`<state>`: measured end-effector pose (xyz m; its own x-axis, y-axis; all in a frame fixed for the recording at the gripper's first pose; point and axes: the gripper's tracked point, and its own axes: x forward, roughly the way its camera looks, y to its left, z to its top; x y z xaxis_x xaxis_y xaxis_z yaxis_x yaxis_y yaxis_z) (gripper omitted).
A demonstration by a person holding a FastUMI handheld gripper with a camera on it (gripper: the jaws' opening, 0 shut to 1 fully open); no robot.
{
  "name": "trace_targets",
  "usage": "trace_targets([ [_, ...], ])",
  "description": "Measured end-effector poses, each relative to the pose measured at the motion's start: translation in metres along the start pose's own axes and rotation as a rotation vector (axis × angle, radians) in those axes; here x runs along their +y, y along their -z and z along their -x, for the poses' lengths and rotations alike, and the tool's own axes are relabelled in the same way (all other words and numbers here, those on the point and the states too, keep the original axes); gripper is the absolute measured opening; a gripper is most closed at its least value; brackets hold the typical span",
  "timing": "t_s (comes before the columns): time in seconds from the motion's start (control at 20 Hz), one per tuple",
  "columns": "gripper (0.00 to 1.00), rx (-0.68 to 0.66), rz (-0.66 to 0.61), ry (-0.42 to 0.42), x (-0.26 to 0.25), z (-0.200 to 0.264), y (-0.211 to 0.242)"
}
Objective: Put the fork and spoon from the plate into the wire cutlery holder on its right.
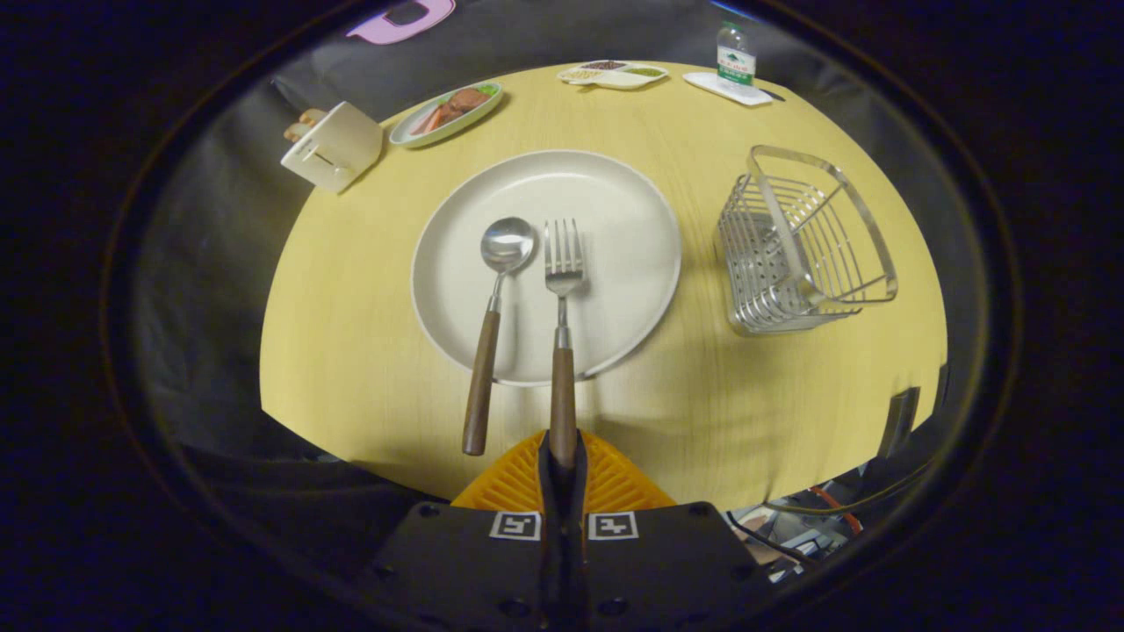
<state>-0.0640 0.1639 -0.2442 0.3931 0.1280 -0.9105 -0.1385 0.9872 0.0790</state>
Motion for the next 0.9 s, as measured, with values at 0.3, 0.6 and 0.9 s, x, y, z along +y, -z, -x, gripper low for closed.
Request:
trace_targets([
  [0.3, 0.06, -0.026, -0.007, -0.005, -0.023, 0.068, -0.01],
  [0.6, 0.06, 0.055, -0.039, 0.072, -0.093, 0.124, -0.003],
  [0.9, 0.06, 0.269, 0.094, 0.155, -0.148, 0.124, -0.008],
])
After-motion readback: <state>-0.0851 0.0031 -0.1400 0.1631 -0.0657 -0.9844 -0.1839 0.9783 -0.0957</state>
